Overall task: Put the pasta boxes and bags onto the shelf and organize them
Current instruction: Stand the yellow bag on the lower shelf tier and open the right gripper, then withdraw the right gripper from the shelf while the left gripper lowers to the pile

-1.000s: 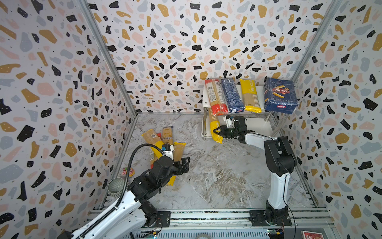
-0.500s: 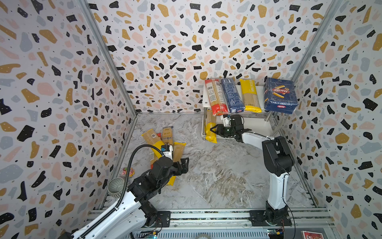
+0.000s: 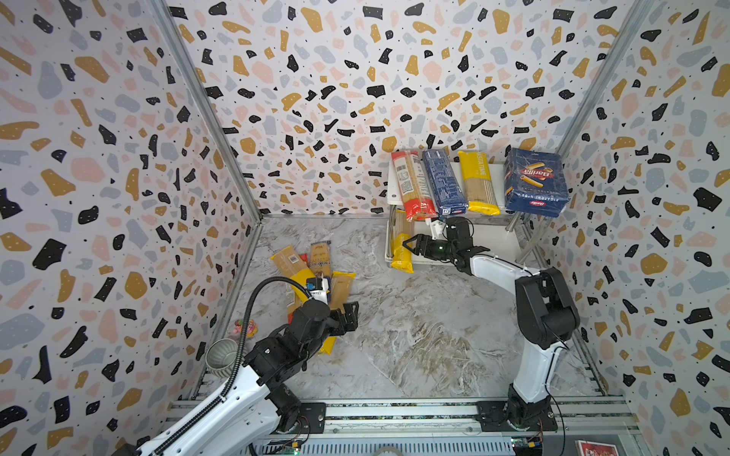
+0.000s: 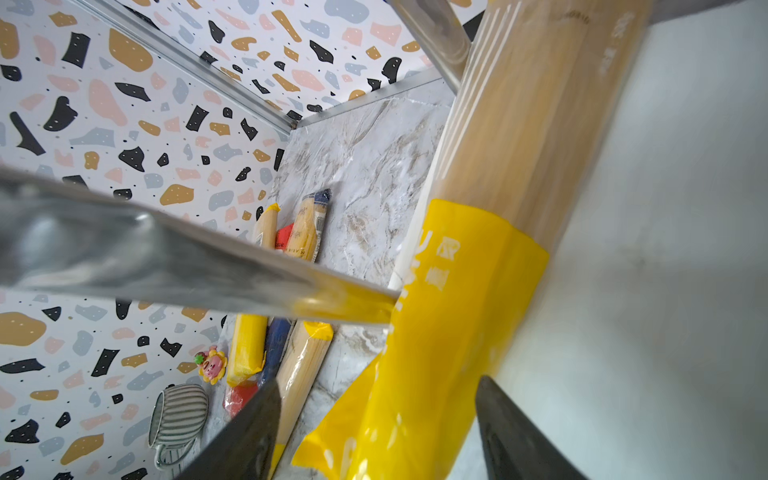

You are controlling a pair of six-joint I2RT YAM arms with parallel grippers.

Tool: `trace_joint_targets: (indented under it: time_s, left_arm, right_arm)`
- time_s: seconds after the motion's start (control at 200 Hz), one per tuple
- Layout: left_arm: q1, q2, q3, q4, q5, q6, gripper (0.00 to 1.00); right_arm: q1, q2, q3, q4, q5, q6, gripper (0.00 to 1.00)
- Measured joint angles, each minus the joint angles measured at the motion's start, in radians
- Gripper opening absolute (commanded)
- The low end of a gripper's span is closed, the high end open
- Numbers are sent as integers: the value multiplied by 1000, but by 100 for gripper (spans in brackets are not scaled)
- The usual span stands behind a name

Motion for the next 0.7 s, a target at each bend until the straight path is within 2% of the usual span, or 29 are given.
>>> trace_joint_targets:
  time_s: [0.165, 0.275, 0.531, 0.701]
  left_arm:
    - [25, 42, -39, 4, -21, -12, 99]
    - [69, 72, -66, 16, -28, -27, 100]
    - [310, 233, -63, 93, -5, -29, 99]
    - [446, 418, 40, 132, -2, -20, 100]
  right_arm:
    - [0, -225, -159, -29, 37, -69, 82]
    - [1, -314, -242, -48, 44, -101, 82]
    - [1, -410, -437, -77, 37, -118, 82]
    - [8, -523, -521, -100, 30, -118, 82]
